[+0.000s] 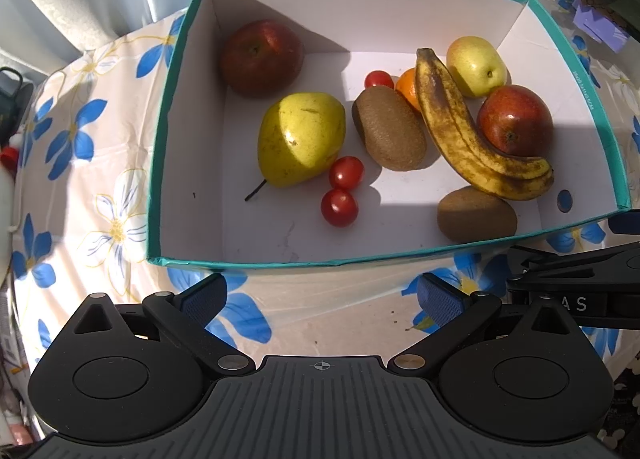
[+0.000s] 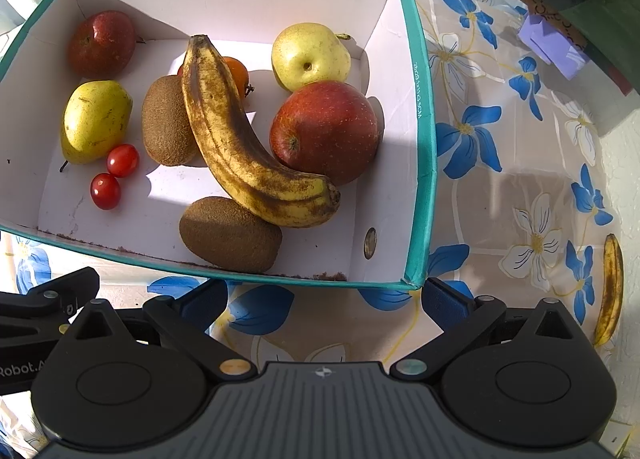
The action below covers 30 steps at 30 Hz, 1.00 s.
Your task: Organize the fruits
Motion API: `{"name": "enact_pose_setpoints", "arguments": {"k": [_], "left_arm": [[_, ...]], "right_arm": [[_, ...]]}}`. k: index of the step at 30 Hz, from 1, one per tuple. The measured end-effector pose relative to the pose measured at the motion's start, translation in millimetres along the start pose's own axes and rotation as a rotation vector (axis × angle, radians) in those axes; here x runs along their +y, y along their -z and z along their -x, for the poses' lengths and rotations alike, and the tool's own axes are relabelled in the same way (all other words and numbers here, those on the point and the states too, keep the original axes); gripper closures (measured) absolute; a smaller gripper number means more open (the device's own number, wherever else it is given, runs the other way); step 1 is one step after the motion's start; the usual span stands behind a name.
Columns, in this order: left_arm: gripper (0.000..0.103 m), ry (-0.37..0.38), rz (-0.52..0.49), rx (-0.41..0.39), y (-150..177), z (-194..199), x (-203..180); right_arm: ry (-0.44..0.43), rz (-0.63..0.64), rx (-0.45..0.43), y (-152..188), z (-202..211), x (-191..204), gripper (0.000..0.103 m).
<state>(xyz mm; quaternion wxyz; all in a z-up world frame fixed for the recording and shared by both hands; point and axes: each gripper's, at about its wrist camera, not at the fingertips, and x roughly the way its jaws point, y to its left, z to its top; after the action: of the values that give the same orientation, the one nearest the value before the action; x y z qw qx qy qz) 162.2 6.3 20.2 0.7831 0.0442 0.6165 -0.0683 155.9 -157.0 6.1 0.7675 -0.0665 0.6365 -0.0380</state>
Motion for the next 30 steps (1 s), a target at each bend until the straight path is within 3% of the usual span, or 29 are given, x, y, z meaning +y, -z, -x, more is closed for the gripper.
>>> {"name": "enact_pose_setpoints", "arguments": {"k": [30], "left_arm": [[0.0,-0.008,-0.001,0.001,0.6,-0.6,0.0]], "right_arm": [[-0.004,-0.01,0.003,0.4,-1.6,0.1,0.0]]}}
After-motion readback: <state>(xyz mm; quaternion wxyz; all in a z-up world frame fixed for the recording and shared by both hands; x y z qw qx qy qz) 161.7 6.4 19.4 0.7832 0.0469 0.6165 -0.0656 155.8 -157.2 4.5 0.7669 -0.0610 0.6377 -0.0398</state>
